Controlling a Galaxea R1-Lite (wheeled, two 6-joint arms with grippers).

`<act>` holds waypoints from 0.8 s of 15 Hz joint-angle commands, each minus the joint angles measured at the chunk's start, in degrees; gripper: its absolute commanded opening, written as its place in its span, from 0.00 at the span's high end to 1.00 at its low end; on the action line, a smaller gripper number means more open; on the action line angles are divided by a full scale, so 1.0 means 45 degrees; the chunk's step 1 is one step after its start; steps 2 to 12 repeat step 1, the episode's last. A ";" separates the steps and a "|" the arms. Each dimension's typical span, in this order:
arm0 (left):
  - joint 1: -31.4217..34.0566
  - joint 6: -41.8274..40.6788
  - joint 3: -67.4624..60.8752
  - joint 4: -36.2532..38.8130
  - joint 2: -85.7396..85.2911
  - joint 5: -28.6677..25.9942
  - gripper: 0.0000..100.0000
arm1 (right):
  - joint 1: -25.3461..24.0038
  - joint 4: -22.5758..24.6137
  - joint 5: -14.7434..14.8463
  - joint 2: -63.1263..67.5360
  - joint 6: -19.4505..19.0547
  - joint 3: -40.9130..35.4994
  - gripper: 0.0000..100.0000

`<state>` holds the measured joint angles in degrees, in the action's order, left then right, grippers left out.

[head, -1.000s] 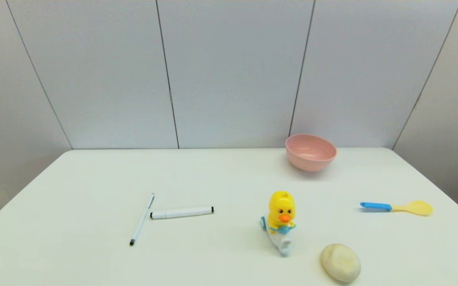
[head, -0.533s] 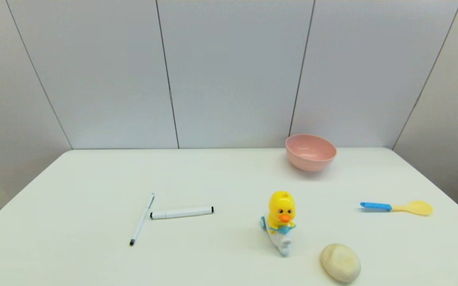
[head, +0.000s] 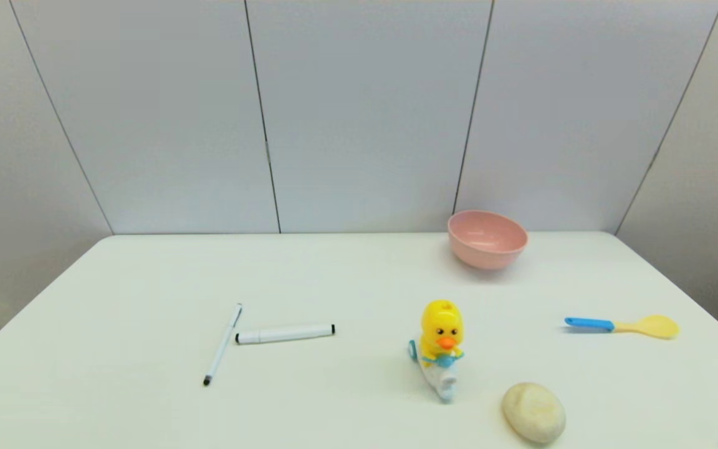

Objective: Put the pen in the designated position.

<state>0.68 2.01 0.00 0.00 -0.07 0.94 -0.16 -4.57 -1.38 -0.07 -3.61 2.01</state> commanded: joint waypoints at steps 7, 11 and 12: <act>0.0005 0.0022 0.0000 0.0000 -0.0003 0.0006 0.00 | -0.0004 -0.0019 -0.0006 0.0016 0.0157 0.0002 0.00; 0.0005 0.0022 0.0000 0.0000 -0.0003 0.0006 0.00 | -0.0004 -0.0019 -0.0006 0.0016 0.0157 0.0002 0.00; 0.0005 0.0022 0.0000 0.0000 -0.0003 0.0006 0.00 | -0.0004 -0.0019 -0.0006 0.0016 0.0157 0.0002 0.00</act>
